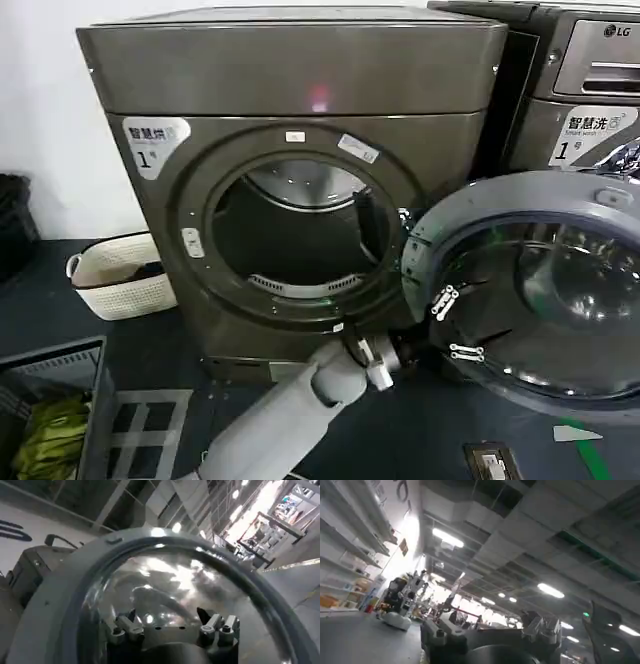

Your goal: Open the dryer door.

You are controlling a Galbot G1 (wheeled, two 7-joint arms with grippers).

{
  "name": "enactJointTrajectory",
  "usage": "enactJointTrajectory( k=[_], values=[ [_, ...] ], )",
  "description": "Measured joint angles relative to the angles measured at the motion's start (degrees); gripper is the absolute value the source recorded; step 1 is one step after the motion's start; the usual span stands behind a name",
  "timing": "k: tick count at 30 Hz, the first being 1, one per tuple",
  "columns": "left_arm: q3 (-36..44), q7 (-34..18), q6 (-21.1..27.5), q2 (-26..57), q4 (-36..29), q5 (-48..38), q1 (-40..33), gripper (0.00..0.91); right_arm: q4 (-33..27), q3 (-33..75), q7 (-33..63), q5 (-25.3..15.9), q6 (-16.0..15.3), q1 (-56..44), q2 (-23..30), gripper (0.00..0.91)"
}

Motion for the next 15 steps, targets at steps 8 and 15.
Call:
enactJointTrajectory(
  k=[8,15],
  values=[
    [-1.97,1.51,-3.95,9.99,-7.9,4.14,3.15,0.907,-3.81,2.32,-0.78,0.04,2.12,-1.25,-1.76,0.907],
    [-8.0,-0.79,-13.59,24.55,-11.52,18.33,5.8,0.907,-8.82,3.99,-1.76,0.46,4.53,-2.28,-3.68,0.907]
  ],
)
